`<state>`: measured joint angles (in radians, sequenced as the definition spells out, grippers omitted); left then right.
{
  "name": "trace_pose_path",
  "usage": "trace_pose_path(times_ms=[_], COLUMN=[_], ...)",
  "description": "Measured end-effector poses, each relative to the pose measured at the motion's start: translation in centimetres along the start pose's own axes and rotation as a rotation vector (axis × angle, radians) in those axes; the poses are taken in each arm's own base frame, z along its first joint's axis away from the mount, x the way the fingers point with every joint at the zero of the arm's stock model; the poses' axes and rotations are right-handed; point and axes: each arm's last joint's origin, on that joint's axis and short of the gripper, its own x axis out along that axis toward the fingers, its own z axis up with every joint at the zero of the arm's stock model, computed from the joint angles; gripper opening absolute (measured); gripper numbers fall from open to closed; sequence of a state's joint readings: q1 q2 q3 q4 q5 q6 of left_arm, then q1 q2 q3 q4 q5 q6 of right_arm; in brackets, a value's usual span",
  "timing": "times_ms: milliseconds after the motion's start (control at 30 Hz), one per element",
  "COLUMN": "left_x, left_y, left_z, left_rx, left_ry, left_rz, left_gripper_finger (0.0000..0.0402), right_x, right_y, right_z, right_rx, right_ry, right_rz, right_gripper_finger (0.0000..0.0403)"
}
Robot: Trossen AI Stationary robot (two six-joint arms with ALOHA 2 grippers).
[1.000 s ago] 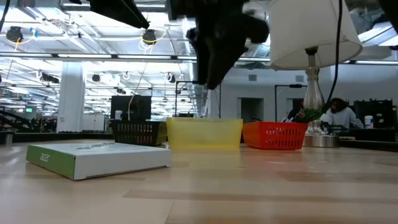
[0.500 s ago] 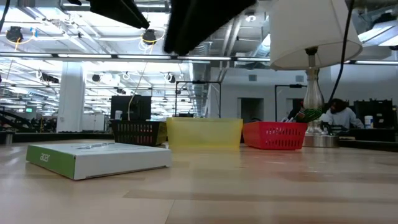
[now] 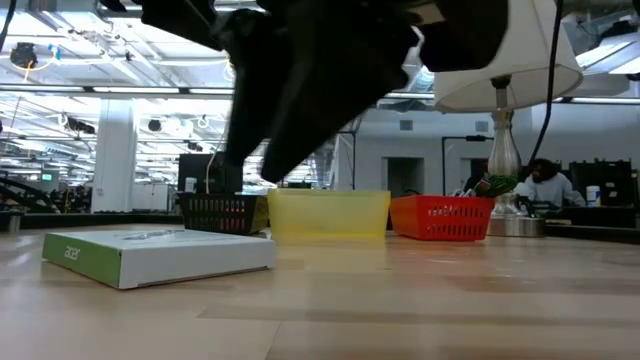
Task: Pick and place items into bin
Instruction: Put the white card reader box into the yellow bin
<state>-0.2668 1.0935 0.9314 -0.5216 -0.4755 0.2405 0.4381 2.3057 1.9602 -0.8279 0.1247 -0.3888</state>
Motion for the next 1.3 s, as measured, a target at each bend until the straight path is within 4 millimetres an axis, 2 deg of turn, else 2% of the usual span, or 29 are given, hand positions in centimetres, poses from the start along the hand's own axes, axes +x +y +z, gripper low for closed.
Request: trace_pose_path(times_ms=[200, 467, 867, 1033, 1100, 1167, 1267, 1300], left_x=[0.0, 0.0, 0.0, 0.0, 0.0, 0.0, 0.0, 0.0], left_y=[0.0, 0.0, 0.0, 0.0, 0.0, 0.0, 0.0, 0.0], left_z=[-0.1, -0.1, -0.1, -0.1, -0.1, -0.1, -0.1, -0.1], left_rx=[0.006, 0.005, 0.005, 0.005, 0.007, 0.005, 0.005, 0.004], left_ry=[0.011, 0.009, 0.010, 0.010, 0.012, 0.008, 0.010, 0.008], left_rz=[-0.003, -0.002, -0.002, -0.002, -0.003, -0.002, -0.002, -0.002], left_gripper_finger=[0.0178, 0.0178, 0.0178, 0.0178, 0.0178, 0.0178, 0.0178, 0.0178], right_x=[0.1, 0.3, 0.1, 2.1, 3.2, 3.9, 5.6, 5.6], right_y=[-0.6, -1.9, 0.9, 1.9, 1.7, 1.9, 1.7, 1.7], right_z=[-0.4, -0.9, 1.0, 0.8, 1.3, 0.6, 0.5, 0.4], right_rx=[-0.025, 0.059, 0.092, 0.092, 0.106, 0.095, 0.105, 0.104], right_ry=[0.007, 0.028, -0.035, 0.002, -0.044, 0.020, 0.018, 0.026], right_rz=[0.021, -0.030, -0.098, -0.104, -0.120, -0.122, -0.139, -0.145], right_gripper_finger=[0.0205, 0.0205, 0.0205, 0.0204, 0.0204, 0.0204, 0.0204, 0.0204])
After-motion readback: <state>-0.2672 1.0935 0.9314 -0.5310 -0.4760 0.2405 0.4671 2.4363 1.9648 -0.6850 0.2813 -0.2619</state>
